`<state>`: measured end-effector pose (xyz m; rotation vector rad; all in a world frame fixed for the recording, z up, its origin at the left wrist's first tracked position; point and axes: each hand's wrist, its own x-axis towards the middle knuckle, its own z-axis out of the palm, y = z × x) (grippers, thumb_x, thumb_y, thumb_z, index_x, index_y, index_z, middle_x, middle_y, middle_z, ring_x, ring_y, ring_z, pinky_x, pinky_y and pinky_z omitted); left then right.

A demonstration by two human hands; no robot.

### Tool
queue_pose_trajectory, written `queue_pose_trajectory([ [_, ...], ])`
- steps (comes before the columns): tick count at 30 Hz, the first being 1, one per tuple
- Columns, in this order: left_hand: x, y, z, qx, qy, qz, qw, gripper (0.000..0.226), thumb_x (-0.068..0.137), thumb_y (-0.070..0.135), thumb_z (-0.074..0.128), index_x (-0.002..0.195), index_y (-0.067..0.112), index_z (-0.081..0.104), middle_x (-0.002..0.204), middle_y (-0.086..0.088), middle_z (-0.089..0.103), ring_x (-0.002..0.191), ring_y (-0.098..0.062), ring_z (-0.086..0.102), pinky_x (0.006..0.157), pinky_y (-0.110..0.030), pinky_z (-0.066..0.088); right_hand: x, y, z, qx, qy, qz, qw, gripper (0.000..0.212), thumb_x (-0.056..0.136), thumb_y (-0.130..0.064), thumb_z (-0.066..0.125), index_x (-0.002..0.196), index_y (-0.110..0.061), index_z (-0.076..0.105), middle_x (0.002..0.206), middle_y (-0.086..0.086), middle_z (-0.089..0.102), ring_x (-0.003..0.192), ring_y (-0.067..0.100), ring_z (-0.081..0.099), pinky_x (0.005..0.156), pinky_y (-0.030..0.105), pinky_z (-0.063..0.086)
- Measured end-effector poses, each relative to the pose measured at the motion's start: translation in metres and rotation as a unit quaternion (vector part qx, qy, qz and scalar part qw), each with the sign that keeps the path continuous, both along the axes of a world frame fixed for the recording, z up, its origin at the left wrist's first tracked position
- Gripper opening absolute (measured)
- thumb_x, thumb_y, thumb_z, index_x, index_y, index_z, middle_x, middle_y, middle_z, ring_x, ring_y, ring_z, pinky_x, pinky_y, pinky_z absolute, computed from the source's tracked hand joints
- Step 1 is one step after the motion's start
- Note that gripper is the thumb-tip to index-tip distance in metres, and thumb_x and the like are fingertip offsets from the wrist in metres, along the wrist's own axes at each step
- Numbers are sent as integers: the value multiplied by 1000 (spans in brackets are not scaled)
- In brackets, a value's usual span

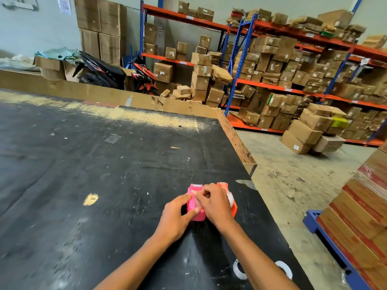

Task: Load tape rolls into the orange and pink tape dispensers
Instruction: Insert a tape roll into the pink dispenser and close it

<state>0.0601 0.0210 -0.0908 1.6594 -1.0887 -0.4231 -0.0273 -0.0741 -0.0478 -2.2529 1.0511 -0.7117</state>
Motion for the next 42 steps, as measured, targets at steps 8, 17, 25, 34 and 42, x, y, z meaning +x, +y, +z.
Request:
queue_pose_trajectory([
  [8,-3,3,5,2,37,1,999,39,81,26,71,120,21,65,111,9,71,102,-1,65,96,-20,50,-11,-14,9,63,-27,85,994,13,78,-20,71,71,-9,71,57,-10,55,57,-8,51,58,8,37],
  [17,-6,5,9,-1,38,1,999,34,81,27,72,115,25,68,109,10,74,103,3,66,99,-27,51,-5,-46,20,86,104,191,972,46,75,-36,77,114,-16,66,79,-7,58,73,6,51,61,13,38],
  [25,-8,4,7,12,32,12,999,33,82,27,70,112,40,64,107,17,72,103,7,65,99,-24,50,6,-62,27,81,89,239,964,10,75,-19,77,68,-19,70,60,-2,56,59,9,46,60,28,37],
  [34,-8,5,8,18,25,5,1000,54,84,31,67,135,31,50,123,23,65,116,3,60,102,-27,48,29,-88,30,34,90,260,961,10,79,-15,74,75,-6,72,58,-1,61,54,8,53,55,25,46],
  [42,-5,3,8,43,-80,12,996,43,87,32,63,129,21,58,133,16,51,128,13,39,110,-20,38,46,-109,26,121,152,294,936,11,81,-16,72,78,-5,71,67,8,67,58,19,64,63,37,59],
])
